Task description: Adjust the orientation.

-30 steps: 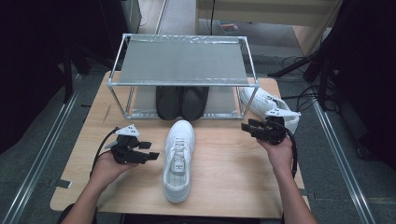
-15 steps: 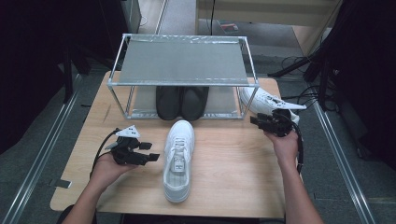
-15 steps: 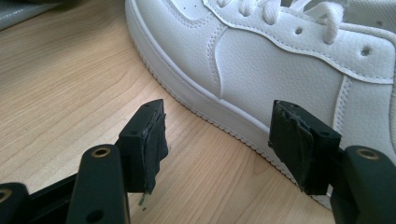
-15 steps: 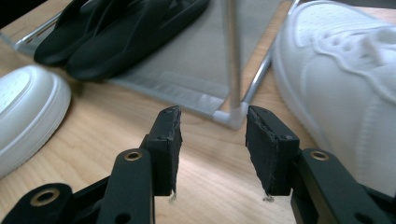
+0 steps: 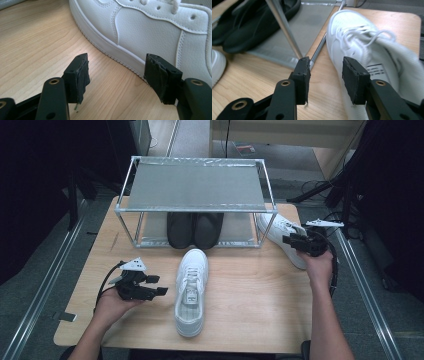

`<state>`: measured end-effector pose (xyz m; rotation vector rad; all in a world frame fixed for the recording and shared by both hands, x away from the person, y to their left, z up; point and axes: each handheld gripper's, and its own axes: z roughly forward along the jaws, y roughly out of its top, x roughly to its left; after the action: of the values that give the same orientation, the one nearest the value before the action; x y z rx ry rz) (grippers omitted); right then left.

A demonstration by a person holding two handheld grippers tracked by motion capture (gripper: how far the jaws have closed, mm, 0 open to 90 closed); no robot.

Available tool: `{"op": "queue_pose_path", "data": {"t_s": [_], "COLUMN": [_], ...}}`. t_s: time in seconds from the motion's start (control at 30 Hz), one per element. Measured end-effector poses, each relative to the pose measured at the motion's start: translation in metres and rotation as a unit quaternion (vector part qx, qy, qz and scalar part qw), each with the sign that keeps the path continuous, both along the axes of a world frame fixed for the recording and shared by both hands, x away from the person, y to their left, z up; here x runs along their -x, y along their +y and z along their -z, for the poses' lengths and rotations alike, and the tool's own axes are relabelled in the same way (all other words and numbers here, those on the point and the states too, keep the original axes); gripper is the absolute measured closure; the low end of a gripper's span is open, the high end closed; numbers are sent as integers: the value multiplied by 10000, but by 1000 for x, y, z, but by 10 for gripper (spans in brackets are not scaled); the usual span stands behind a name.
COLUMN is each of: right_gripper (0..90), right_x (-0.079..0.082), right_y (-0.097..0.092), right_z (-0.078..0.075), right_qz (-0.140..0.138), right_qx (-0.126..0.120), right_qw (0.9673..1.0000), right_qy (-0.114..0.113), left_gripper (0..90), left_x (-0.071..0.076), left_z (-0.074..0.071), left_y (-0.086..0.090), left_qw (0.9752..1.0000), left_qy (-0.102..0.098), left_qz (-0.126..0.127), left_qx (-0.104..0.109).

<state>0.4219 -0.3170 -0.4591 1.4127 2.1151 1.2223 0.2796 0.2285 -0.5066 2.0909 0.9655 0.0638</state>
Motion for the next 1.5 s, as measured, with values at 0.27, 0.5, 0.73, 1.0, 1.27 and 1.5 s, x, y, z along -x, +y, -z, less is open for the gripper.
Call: {"op": "queue_pose_path", "data": {"t_s": [0.27,0.5,0.73,1.0,1.27,1.5], "right_gripper": [603,609,616,738,800,808], "right_x": [-1,-13,-22,-31,-30,-27], "right_y": [-15,-13,0,10,7,7], "right_z": [-13,1,10,17,14,9], "right_qz": [228,296,279,353,344,479], "right_qx": [4,-1,205,704,457,353], "right_qw": [9997,9993,9991,9965,9975,9974], "right_qy": [-121,210,241,275,423,407], "left_gripper": [368,368,368,369,369,369], "left_x": [6,10,12,14,15,14], "left_z": [0,1,1,1,0,0], "left_y": [6,9,10,10,9,12], "left_qw": [9999,9998,9997,9997,9998,9997], "left_qy": [2,-5,-6,-36,-69,-66], "left_qz": [-116,-175,-228,-235,-179,-226], "left_qx": [26,10,11,19,-12,49]}}
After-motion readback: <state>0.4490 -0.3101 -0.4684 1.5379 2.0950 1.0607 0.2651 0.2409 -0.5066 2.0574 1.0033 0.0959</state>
